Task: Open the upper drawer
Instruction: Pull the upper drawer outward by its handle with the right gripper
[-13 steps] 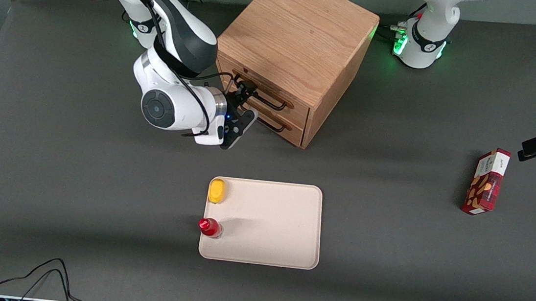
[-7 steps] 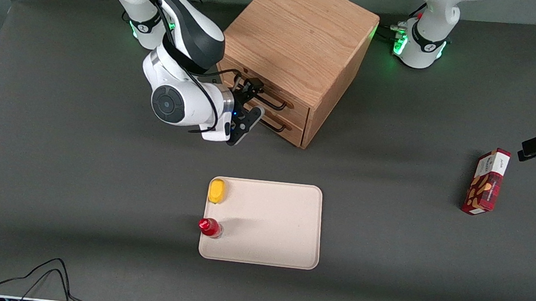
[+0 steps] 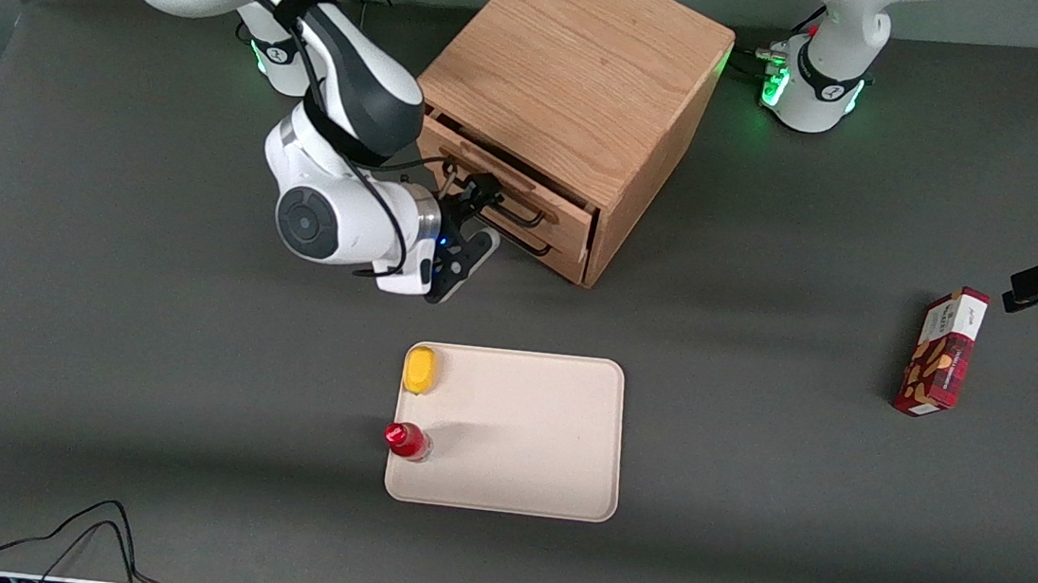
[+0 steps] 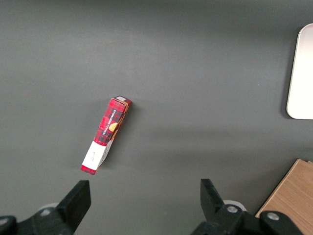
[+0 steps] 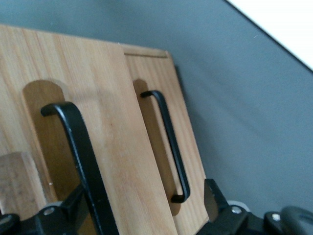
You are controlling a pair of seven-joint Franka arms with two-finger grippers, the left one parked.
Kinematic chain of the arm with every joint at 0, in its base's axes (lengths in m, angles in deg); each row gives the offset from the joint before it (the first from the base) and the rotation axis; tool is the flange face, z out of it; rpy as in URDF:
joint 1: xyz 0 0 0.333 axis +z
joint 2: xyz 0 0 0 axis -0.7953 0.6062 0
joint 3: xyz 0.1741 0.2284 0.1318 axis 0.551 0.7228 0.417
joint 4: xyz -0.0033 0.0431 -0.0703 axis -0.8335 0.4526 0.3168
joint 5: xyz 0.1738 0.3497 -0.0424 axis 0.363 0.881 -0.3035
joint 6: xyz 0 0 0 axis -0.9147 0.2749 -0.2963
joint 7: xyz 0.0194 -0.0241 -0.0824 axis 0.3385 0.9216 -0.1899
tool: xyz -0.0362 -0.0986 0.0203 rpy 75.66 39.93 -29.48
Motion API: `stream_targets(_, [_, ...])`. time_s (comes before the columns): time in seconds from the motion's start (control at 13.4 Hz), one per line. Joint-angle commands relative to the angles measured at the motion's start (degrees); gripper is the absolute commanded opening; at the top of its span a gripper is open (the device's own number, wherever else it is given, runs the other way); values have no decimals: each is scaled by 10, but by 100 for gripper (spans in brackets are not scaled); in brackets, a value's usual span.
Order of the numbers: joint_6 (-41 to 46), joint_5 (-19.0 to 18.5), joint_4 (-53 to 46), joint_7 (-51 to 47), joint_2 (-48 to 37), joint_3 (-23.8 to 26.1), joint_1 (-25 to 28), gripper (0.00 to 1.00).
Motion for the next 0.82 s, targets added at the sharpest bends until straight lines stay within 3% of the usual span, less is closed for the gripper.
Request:
stream_targets(0.0, [4, -14, -48, -9, 26, -12, -2, 100])
stream_targets(0.37, [41, -14, -100, -7, 47, -43, -2, 100])
stream_targets(0.75, [42, -44, -135, -6, 80, -47, -2, 100])
